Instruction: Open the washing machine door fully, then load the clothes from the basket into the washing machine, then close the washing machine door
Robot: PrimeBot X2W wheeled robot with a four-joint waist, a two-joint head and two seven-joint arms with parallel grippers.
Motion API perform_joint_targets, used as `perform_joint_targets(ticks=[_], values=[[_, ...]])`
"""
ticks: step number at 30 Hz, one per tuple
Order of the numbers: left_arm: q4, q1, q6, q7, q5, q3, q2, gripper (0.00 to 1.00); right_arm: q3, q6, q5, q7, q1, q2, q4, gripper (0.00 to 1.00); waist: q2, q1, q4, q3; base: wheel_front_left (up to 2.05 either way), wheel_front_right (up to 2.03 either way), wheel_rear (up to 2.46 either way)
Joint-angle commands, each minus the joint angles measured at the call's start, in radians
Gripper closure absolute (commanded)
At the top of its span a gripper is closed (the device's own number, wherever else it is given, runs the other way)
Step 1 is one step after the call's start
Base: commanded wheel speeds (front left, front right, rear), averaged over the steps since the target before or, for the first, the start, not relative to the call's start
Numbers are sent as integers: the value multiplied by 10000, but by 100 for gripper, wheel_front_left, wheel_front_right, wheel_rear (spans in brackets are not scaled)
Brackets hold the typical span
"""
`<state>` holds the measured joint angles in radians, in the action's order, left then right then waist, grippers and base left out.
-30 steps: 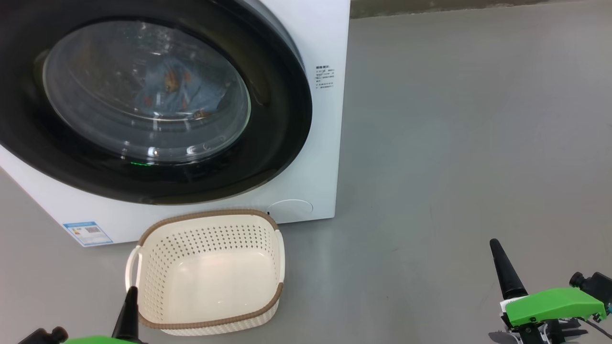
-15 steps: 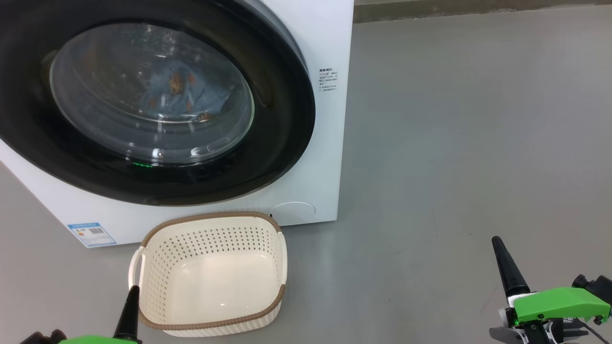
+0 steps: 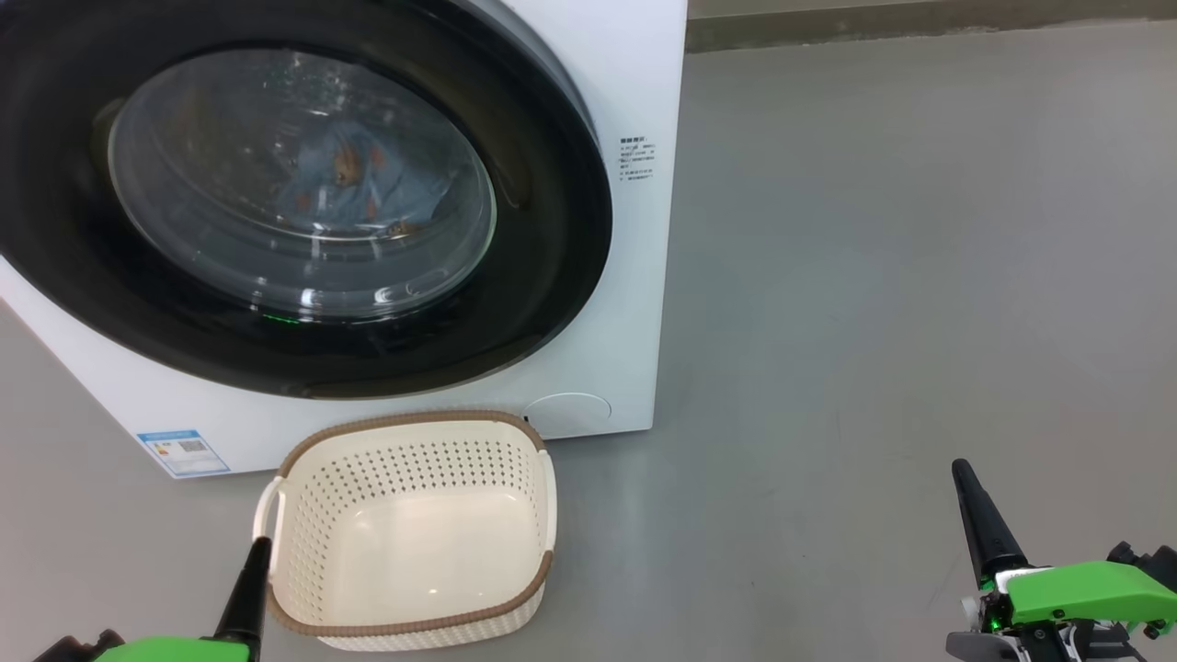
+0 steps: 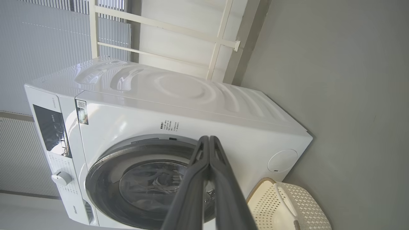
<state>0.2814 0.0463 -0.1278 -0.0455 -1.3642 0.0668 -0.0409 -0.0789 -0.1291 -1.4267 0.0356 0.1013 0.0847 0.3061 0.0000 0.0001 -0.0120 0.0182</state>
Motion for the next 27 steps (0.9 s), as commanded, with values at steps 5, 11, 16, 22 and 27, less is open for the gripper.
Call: perform_joint_targets(ticks=[5,11,16,22,27], values=[[-310,477,-26,-189,-691,337,-113,100,30,-13,-511,229,97,-58,-386,100,0,0,29,-36,0,0,0],[-328,528,-27,-365,-1314,387,-106,100,-86,-14,-992,409,85,-145,-468,100,0,0,61,-77,0,0,0],[-343,570,-28,-511,-1832,428,-100,100,-184,-15,-1393,559,74,-217,-537,100,0,0,88,-111,0,0,0],[-360,619,-29,-683,-2438,477,-93,100,-297,-16,-1861,735,61,-301,-616,100,0,0,120,-152,0,0,0],[-360,619,-29,-682,-2439,476,-93,100,-302,-16,-1857,739,62,-304,-616,100,0,0,120,-151,0,0,0]])
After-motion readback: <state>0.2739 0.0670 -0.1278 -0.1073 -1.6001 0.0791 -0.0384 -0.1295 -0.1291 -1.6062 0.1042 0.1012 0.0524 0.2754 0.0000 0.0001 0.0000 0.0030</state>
